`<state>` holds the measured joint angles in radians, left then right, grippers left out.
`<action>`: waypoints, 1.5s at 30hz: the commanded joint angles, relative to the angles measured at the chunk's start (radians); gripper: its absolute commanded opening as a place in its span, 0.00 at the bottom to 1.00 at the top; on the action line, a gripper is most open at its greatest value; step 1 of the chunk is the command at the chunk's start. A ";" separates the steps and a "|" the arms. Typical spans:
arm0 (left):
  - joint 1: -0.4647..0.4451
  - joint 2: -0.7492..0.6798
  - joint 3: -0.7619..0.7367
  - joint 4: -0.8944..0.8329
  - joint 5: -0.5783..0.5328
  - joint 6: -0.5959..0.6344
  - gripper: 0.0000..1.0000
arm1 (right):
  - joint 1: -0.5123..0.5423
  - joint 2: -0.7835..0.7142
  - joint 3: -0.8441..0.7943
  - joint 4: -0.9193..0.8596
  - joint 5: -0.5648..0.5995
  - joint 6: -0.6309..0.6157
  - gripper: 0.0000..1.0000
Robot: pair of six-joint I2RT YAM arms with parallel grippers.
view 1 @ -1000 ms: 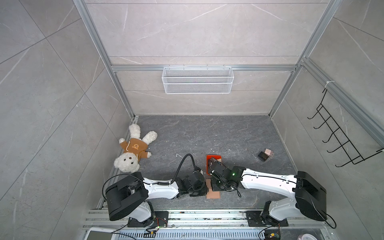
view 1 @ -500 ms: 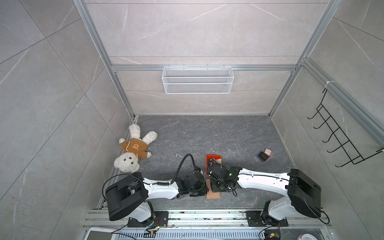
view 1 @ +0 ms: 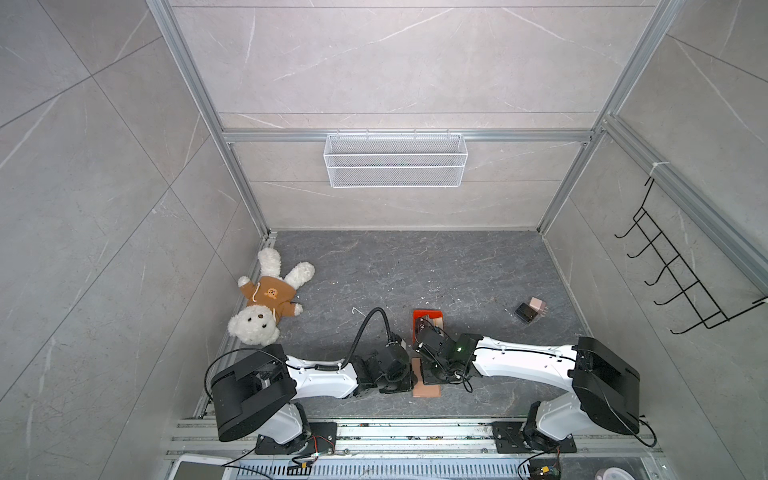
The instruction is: Put the credit cards into the card holder
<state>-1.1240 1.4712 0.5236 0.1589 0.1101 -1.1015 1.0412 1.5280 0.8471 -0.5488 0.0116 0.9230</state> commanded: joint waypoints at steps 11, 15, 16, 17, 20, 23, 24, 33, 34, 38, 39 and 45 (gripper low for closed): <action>-0.008 -0.015 -0.005 -0.036 -0.007 -0.012 0.18 | 0.013 0.045 -0.031 0.002 0.030 -0.001 0.09; -0.007 -0.024 0.006 -0.059 -0.011 -0.002 0.18 | 0.014 -0.015 -0.036 0.008 0.054 -0.004 0.12; -0.007 -0.027 0.009 -0.066 -0.013 0.001 0.18 | 0.014 -0.027 -0.034 0.006 0.060 -0.005 0.13; -0.005 -0.032 0.013 -0.076 -0.014 0.004 0.18 | 0.014 -0.043 -0.033 0.001 0.070 -0.009 0.15; 0.005 -0.052 0.021 -0.116 -0.021 0.018 0.19 | 0.014 -0.091 -0.033 -0.007 0.093 -0.016 0.19; 0.028 -0.089 0.027 -0.158 -0.023 0.035 0.21 | 0.014 -0.138 -0.034 -0.011 0.115 -0.019 0.25; 0.039 -0.104 0.030 -0.171 -0.021 0.042 0.23 | 0.014 -0.155 -0.034 -0.012 0.123 -0.019 0.27; 0.127 -0.201 0.082 -0.311 -0.004 0.117 0.36 | 0.011 -0.286 -0.040 -0.025 0.215 -0.041 0.58; 0.141 -0.213 0.085 -0.328 -0.001 0.127 0.40 | 0.010 -0.305 -0.041 -0.025 0.229 -0.045 0.64; 0.217 -0.267 0.101 -0.395 0.018 0.163 0.68 | -0.002 -0.369 -0.054 -0.014 0.268 -0.070 0.92; 0.236 -0.279 0.107 -0.415 0.022 0.176 0.74 | -0.008 -0.384 -0.062 -0.006 0.275 -0.074 0.95; 0.369 -0.354 0.143 -0.527 0.034 0.254 0.98 | -0.065 -0.476 -0.093 0.026 0.289 -0.119 1.00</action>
<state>-0.8005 1.1599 0.6258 -0.2825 0.1192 -0.9218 0.9951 1.0821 0.7662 -0.5304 0.2604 0.8433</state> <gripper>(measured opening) 0.964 0.992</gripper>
